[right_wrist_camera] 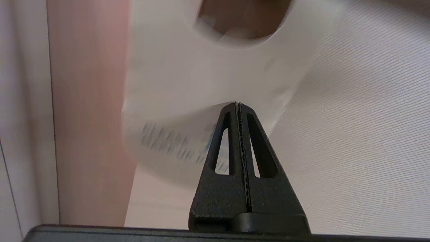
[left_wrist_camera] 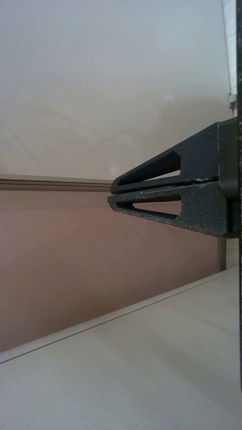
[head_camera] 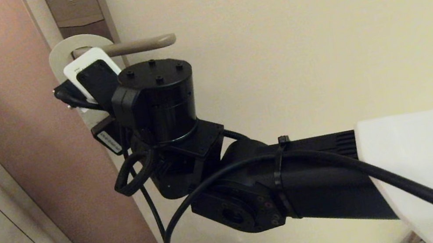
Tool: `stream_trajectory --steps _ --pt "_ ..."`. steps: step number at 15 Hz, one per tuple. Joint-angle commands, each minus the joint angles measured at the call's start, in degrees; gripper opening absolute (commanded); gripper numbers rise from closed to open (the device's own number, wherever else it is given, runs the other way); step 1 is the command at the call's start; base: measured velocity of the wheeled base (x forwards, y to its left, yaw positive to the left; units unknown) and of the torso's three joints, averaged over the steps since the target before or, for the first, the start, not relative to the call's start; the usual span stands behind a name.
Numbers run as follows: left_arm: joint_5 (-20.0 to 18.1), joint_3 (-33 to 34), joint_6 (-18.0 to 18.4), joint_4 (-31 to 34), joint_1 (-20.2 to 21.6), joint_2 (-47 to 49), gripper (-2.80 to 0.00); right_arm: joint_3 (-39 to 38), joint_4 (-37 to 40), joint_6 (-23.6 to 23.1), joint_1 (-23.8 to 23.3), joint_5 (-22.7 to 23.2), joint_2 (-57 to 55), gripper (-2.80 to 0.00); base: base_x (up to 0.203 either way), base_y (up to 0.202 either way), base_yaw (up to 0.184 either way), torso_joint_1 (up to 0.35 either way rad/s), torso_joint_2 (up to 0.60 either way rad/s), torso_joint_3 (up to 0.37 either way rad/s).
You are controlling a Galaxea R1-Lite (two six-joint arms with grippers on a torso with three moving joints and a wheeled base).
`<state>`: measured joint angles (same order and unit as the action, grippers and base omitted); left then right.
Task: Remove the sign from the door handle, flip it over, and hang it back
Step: Hang the sign back with the other side facing out
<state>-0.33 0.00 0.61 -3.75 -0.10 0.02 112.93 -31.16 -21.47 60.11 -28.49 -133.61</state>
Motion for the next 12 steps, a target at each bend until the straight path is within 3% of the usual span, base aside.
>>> stream_trajectory --steps 1,6,12 --pt "-0.02 0.00 0.01 -0.03 0.01 -0.02 -2.80 -0.24 -0.13 -0.15 0.09 -0.16 1.45 -2.80 0.000 0.000 0.000 0.000 0.00 0.000" --pt "-0.02 0.00 0.01 -0.03 0.01 -0.02 -2.80 -6.97 -0.45 -0.15 0.26 -0.34 4.04 -2.80 0.000 0.000 0.000 0.000 0.00 0.000" --pt "-0.02 0.00 0.01 -0.03 0.01 -0.02 -2.80 -25.76 -0.61 0.49 -1.26 -1.86 14.61 -2.80 0.000 0.000 0.000 0.000 0.00 0.000"
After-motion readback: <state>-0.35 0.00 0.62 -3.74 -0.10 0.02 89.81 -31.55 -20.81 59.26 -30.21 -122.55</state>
